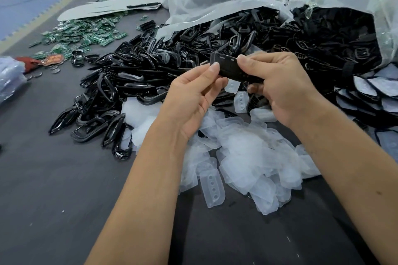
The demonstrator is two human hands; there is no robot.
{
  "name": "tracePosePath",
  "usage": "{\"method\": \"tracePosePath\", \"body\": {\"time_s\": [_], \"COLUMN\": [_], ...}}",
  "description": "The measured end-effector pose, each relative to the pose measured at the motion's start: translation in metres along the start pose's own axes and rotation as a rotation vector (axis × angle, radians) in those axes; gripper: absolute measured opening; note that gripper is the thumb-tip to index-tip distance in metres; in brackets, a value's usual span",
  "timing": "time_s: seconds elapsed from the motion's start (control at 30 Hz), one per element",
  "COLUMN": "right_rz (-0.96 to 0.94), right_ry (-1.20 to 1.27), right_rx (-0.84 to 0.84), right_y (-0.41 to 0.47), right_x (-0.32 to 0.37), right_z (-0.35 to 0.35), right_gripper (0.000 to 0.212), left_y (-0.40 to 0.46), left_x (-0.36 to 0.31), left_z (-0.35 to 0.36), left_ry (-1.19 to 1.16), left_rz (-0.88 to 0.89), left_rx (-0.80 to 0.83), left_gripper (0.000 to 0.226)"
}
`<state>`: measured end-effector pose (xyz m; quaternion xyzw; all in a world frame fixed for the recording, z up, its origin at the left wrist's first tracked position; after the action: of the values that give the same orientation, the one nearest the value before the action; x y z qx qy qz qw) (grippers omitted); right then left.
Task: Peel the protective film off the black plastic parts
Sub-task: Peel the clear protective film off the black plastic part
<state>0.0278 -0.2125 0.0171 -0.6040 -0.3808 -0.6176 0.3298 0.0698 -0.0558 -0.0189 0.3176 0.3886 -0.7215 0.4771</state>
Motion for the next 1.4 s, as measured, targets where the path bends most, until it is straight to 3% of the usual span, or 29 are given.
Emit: {"method": "tracePosePath", "body": {"time_s": [0.1, 0.2, 0.7, 0.9, 1.0, 1.1, 1.2, 1.3, 1.4], "right_rz": [0.186, 0.233, 0.000, -0.400, -0.597, -0.792, -0.928, -0.827, -0.488], "right_ry": [0.098, 0.167, 0.145, -0.233, -0.425, -0.491, -0.507, -0.439, -0.286], "right_rx": [0.134, 0.207, 0.106, 0.028, -0.071, -0.084, -0.068, -0.110, -0.129], "right_y": [-0.004, -0.009, 0.000, -0.004, -0.010, -0.023, -0.035, -0.030, -0.009], "right_x": [-0.012, -0.014, -0.004, 0.027, 0.040, 0.051, 0.057, 0.050, 0.025], "right_z": [0.008, 0.013, 0.001, -0.006, -0.012, -0.007, 0.003, -0.001, -0.012], "right_gripper": [0.016, 0.016, 0.023, 0.029, 0.024, 0.023, 0.020, 0.030, 0.028], "left_y": [0.000, 0.001, 0.006, 0.001, 0.001, 0.001, 0.002, 0.001, -0.001], "left_x": [-0.002, -0.004, 0.001, -0.005, -0.003, 0.000, -0.001, -0.006, -0.013], "left_z": [-0.002, -0.008, -0.006, 0.001, -0.002, -0.005, -0.004, -0.006, -0.004], "left_ry": [-0.002, -0.024, -0.014, 0.031, 0.081, 0.061, 0.124, 0.206, 0.254], "left_rz": [0.005, 0.003, 0.013, 0.099, 0.048, -0.007, 0.063, 0.187, 0.290], "left_rx": [-0.021, -0.071, -0.051, 0.004, -0.012, -0.031, -0.050, -0.099, -0.090], "left_gripper": [0.015, 0.007, 0.010, 0.014, 0.021, 0.025, 0.017, 0.018, 0.018]}}
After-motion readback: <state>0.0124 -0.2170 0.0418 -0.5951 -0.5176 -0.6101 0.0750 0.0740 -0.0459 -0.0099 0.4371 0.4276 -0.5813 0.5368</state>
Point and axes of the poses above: each hand's wrist, its own y-axis towards the middle knuckle, its own z-axis out of the palm, x = y × z, the point moved 10 cm from there along y, towards the middle knuckle, and after that the axes turned 11 degrees about -x, right-handed, at the moved point
